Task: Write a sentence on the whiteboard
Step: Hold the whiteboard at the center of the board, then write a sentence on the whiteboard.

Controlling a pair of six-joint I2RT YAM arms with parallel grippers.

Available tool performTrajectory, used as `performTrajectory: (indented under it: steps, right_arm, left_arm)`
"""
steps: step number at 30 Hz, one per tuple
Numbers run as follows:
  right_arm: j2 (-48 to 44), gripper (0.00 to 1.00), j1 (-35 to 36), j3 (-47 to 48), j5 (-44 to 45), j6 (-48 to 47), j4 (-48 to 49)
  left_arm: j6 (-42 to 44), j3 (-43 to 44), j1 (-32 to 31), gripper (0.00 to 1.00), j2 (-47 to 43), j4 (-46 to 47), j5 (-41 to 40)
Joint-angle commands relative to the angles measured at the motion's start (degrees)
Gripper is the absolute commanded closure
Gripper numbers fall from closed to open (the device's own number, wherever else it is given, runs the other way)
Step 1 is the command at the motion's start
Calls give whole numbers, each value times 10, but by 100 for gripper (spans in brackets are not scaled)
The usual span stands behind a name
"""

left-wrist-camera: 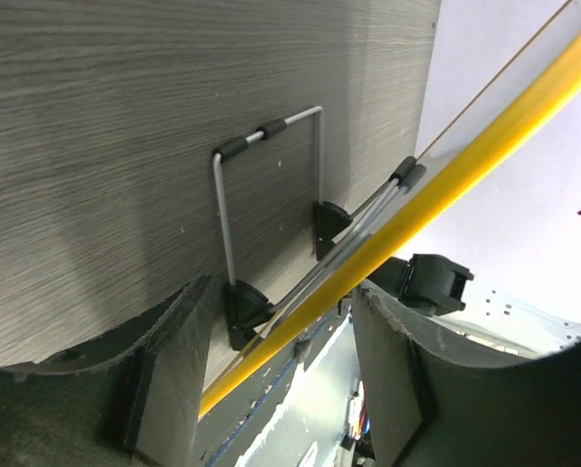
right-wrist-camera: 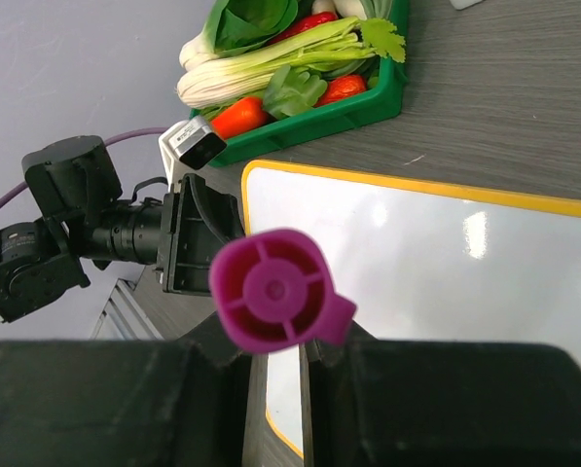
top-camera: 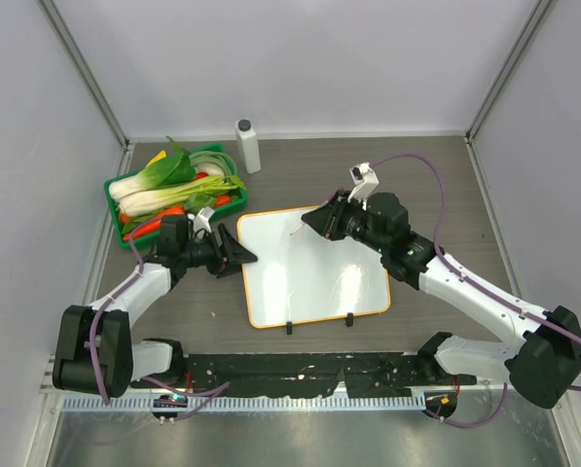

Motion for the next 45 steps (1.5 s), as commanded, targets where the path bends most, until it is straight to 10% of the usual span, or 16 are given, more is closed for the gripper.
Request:
performTrajectory:
  steps: [1,29,45]
  right_arm:
    - [15,98,15,43,16,-29,4]
    - [102,99,167,92,170,-103,9]
    - [158,99,216,123,241,-137,30]
  left_arm:
    - [-1,-21,-2,42,-26,17,-17]
    - [0,-44,-13,97,-71,-9,-22]
    - [15,-37,-19,100,-111,-27,-39]
